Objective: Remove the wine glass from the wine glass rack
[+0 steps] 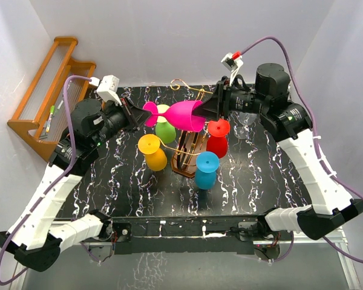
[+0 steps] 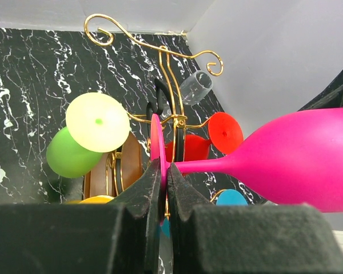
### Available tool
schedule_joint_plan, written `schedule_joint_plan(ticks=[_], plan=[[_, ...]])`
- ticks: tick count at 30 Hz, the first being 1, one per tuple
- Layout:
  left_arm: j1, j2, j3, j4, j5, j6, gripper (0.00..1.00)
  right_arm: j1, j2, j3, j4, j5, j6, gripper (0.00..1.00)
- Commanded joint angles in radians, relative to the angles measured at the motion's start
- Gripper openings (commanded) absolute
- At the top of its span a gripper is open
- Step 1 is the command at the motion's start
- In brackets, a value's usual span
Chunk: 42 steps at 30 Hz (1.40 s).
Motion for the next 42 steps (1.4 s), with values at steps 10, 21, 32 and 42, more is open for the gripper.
schedule_joint_plan(ticks=[10,21,32,42], plan=[[-0.001,0.002,0.048,0.015,-0.006,-0.002,0.48,0.009,-0.012,0.043,0.011,0.174,0.017,0.07],[0.0,-0.105,0.026,-0.114,-0.314,0.003,0.96,0.007,-0.032,0.074,0.096,0.378,0.072,0.07],[-0.001,-0.22,-0.062,-0.118,-0.338,-0.005,0.91,-0.051,0.19,0.288,0.113,0.894,0.011,0.07],[-0.001,-0.246,-0.073,-0.208,-0.35,-0.001,0.84,-0.5,0.617,0.594,-0.182,0.76,0.216,0.07]])
